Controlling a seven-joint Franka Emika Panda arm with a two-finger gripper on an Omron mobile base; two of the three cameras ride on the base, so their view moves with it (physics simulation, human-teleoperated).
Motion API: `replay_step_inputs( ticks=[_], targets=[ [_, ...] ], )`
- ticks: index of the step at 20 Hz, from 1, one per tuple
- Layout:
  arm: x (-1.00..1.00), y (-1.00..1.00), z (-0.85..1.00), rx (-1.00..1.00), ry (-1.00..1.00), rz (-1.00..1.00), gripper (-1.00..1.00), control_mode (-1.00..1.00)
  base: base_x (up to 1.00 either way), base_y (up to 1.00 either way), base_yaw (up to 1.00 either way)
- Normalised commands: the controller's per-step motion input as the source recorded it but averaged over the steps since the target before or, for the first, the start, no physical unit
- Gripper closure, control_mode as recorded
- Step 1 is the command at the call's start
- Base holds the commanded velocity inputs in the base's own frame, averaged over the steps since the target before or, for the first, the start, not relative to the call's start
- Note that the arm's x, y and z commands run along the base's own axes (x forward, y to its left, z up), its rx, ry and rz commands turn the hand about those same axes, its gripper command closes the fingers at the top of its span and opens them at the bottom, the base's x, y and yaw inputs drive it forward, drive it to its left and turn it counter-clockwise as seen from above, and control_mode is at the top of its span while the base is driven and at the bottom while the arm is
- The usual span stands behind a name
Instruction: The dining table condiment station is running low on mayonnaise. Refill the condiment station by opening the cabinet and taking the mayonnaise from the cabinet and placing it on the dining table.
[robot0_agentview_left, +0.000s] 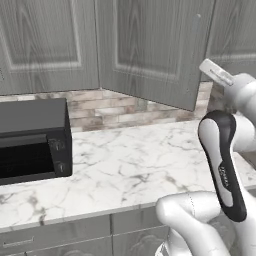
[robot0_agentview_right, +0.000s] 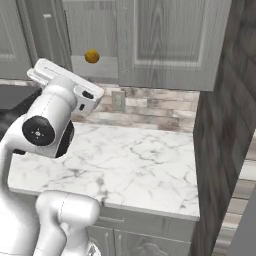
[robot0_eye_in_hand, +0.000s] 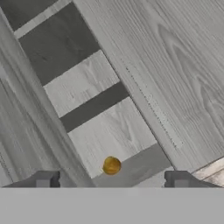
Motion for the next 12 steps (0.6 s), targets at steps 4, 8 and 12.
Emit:
replay_step_inputs(
  ticks=[4,8,12],
  targets=[
    [0.08,-0.91,0.0,0.5,0.12,0.21,-1.0,-1.0,0.0,0.0,0.0],
    [0.72,-0.39,-0.06,0.37,0.27,0.3,-1.0,-1.0,0.0,0.0,0.0],
    [1.0,0.05,-0.31,0.23,0.37,0.34,-1.0,-1.0,0.0,0.0,0.0]
  ],
)
